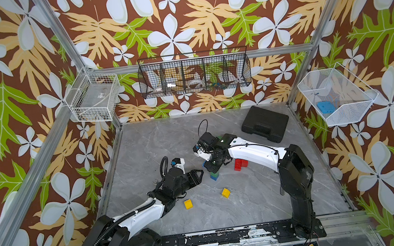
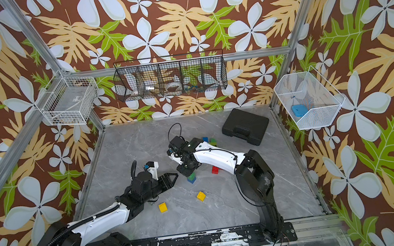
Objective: Assemble a fork with lego
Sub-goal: Assemble the lego brick with the lego brick.
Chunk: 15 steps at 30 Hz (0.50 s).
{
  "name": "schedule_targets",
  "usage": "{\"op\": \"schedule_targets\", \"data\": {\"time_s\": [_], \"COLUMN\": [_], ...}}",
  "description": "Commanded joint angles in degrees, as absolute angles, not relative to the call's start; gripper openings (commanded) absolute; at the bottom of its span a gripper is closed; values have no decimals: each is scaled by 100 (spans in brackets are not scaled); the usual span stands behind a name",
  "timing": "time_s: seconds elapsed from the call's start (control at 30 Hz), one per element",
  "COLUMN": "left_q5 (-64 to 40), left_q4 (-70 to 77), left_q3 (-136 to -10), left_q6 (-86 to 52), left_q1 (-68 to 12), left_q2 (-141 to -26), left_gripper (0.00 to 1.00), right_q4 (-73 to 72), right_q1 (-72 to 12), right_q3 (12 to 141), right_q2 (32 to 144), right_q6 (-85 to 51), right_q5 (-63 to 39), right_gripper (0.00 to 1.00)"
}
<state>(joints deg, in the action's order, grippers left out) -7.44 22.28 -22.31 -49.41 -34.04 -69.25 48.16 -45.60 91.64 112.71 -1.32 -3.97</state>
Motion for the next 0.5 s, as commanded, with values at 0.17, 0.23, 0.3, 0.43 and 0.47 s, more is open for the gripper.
{"op": "schedule_targets", "data": {"time_s": [0.17,0.23,0.3,0.43,0.47], "left_q5": [-783,-744,-709,-651,-635], "left_q4": [2268,2233,2223,2198,2182], "left_q3": [-2326,-2318,-2286,-2235,-2225], "left_q6": [-4865,-4863,-4865,-4869,-4865], "left_q1": [-3410,-3410,-3410,-3410,-3410], "left_q2": [-6994,-6960,-6917,-6796,-6758], "left_gripper": [66,66,66,66,66], "right_q4": [5877,5906,5891,5652,5571], "right_q1": [-4534,-4534,-4533,-4535,-4534], "right_q3": [9075,9081,9090,9220,9257], "right_q2": [11494,11490,11465,11360,11309], "right_q6": [-389,-369,-348,-394,-408], "right_q5": [-349,-228,-189,-458,-562], "right_gripper": [0,0,0,24,40]}}
